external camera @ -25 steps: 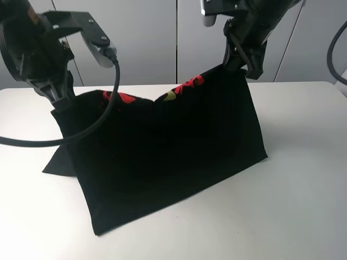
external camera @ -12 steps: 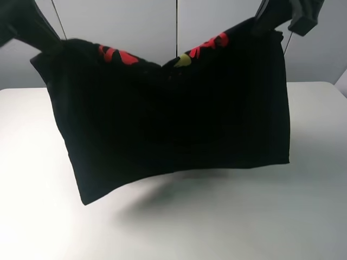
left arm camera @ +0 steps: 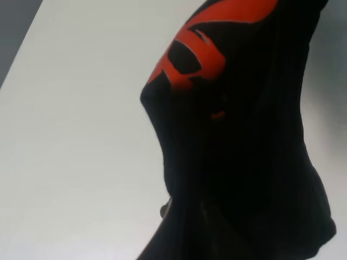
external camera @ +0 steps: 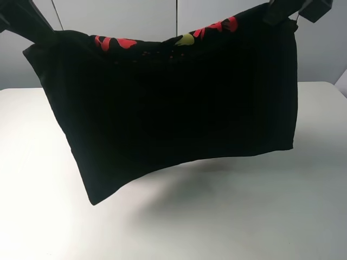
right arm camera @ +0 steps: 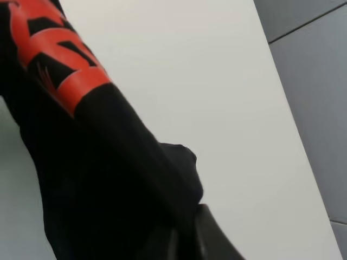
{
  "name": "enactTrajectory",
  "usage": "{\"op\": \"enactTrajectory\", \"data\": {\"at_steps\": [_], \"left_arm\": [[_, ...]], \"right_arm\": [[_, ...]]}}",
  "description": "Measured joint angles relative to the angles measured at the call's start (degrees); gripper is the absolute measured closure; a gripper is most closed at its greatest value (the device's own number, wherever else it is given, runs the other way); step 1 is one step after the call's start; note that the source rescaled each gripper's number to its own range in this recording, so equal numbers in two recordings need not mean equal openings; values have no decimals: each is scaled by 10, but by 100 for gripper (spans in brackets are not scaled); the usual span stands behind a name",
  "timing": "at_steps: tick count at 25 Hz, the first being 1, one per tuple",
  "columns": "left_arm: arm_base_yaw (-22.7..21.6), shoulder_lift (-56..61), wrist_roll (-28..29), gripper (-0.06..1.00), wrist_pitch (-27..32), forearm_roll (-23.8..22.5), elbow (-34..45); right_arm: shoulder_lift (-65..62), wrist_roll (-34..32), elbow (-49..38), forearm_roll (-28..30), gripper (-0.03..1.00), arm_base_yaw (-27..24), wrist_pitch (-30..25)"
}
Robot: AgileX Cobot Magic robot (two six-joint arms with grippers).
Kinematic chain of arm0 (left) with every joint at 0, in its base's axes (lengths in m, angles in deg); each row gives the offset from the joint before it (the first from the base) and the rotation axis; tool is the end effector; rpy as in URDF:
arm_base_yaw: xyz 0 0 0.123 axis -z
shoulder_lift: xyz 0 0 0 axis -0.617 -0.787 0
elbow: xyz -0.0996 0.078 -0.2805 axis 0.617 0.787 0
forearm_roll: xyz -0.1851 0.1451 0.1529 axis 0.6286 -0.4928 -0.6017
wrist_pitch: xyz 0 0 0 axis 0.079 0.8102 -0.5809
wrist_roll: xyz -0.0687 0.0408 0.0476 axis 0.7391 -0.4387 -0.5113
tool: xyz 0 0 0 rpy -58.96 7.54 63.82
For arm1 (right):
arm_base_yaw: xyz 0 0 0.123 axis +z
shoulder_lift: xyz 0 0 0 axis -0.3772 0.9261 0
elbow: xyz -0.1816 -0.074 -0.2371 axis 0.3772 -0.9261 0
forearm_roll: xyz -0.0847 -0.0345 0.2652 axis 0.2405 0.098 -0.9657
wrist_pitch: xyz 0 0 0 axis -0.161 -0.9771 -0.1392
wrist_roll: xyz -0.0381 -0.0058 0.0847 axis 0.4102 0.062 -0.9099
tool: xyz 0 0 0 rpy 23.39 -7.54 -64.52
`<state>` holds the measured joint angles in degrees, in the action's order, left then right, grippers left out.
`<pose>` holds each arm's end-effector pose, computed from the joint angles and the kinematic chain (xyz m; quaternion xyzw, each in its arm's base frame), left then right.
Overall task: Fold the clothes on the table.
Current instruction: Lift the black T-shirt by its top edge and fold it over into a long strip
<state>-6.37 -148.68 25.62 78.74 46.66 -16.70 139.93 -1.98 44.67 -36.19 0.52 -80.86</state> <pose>0.2391 -0.1479 0.4212 0.4989 0.8243 -0.0025 0.2676 0.2889 0.1269 0.4165 -0.5704 0.7805 -0.0279 0.2541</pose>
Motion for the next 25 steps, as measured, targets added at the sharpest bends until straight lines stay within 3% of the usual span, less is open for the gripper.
{"op": "enactTrajectory", "data": {"at_steps": [4,9,19,22,25], "left_arm": [[1,-18,32,94,0,-72,0],[1,-62,38,94,-17,-99,0],[1,-90,74,94,-186,-215,0],[1,-98,75,94,-196,-231,0],[1,-103,67,94,-171,-209,0]], "right_arm": [[18,-1,-8,16,95,0,0],[66,1,-17,55,95,0,0],[84,-15,-18,197,95,1,149],[85,-19,-18,207,95,1,168],[87,-15,-19,183,95,1,131]]}}
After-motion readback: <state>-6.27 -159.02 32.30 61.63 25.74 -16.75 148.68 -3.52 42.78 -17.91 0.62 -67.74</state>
